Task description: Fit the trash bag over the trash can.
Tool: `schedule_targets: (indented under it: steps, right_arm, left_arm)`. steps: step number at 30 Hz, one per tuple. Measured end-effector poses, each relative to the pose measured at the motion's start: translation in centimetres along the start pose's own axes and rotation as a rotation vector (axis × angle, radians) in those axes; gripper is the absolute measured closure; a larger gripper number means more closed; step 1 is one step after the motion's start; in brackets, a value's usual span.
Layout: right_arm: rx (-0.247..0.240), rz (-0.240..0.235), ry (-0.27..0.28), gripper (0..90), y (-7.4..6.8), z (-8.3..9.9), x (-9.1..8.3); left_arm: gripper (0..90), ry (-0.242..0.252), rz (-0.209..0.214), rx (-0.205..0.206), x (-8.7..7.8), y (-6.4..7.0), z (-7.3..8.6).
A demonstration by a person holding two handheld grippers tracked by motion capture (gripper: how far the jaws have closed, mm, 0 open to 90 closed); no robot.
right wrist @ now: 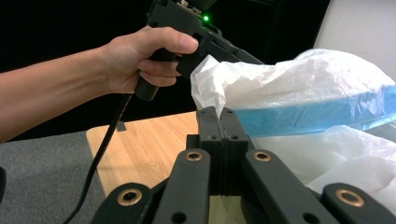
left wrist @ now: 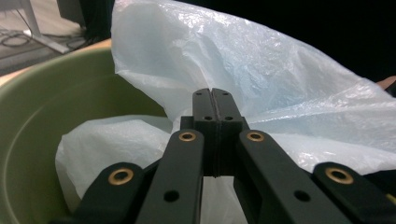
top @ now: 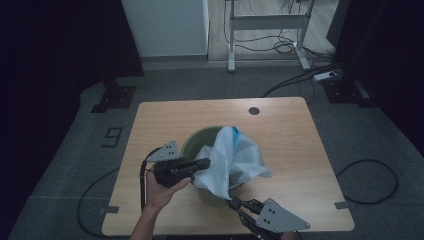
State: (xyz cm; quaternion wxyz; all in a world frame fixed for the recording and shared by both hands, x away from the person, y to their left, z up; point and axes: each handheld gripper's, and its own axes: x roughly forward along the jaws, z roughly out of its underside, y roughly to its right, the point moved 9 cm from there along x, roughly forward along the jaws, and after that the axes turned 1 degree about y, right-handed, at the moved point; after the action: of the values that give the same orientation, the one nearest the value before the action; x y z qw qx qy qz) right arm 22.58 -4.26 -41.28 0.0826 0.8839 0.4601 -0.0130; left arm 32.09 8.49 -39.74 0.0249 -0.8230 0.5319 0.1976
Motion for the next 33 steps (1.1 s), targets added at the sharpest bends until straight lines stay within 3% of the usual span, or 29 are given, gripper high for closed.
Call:
schedule_targets:
  steps: [2, 4, 5, 7, 9, 10, 12, 17, 20, 21, 22, 24, 29, 32, 33]
  right_arm:
    - [0.014, -0.01, -0.005, 89.1, -0.1, 0.1, -0.2]
    - [0.015, -0.018, -0.008, 89.1, -0.3, 0.2, -0.3]
    - [0.016, -0.037, -0.017, 88.9, -0.7, 0.5, -0.4]
    - [0.025, -0.051, -0.023, 88.7, -1.0, 0.7, -0.4]
    - [0.017, -0.087, -0.037, 78.4, -1.9, 1.1, -0.5]
    - [0.017, -0.087, -0.037, 78.4, -1.9, 1.1, -0.5]
    - [0.037, -0.096, -0.013, 61.9, -2.2, 0.8, -1.2]
    - [0.081, -0.083, 0.036, 52.5, -1.6, -0.1, -2.9]
    - [0.105, -0.061, 0.059, 50.4, -0.4, -1.0, -3.8]
    - [0.115, -0.051, 0.062, 50.4, 0.3, -1.4, -3.9]
    - [0.12, -0.024, 0.068, 50.4, 1.7, -2.4, -3.9]
    - [0.118, -0.013, 0.067, 50.4, 2.5, -3.0, -3.7]
    - [0.149, 0.017, 0.021, 50.5, 6.7, -5.2, -0.8]
    - [0.207, 0.013, -0.035, 50.7, 9.3, -5.5, 2.3]
    - [0.207, 0.013, -0.035, 50.7, 9.3, -5.5, 2.3]
  left_arm:
    - [90.0, 0.065, 0.011, -0.006, -1.0, 0.1, -0.3]
    - [90.0, 0.088, 0.013, -0.008, -1.5, 0.2, -0.2]
    - [90.0, 0.132, 0.013, -0.019, -2.3, 0.4, 0.0]
    - [90.0, 0.154, 0.018, -0.025, -2.8, 0.5, 0.2]
    - [90.0, 0.178, 0.009, -0.022, -3.5, 0.7, 0.9]
    - [90.0, 0.185, 0.004, -0.02, -3.9, 0.8, 1.2]
    - [90.0, 0.205, 0.002, -0.024, -4.6, 0.8, 1.9]
    - [90.0, 0.241, 0.012, -0.031, -5.5, 0.5, 3.3]
    - [90.0, 0.247, 0.016, -0.028, -5.5, 0.4, 3.8]
    - [90.0, 0.249, 0.016, -0.026, -5.5, 0.4, 4.0]
    - [90.0, 0.254, 0.017, -0.019, -5.3, 0.3, 4.1]
    - [90.0, 0.254, 0.014, -0.018, -5.3, 0.3, 4.1]
    - [90.0, 0.259, 0.01, 0.002, -4.9, 0.4, 3.9]
    - [90.0, 0.267, 0.008, 0.016, -4.8, 0.5, 3.9]
    - [90.0, 0.27, 0.01, 0.021, -4.8, 0.6, 4.0]
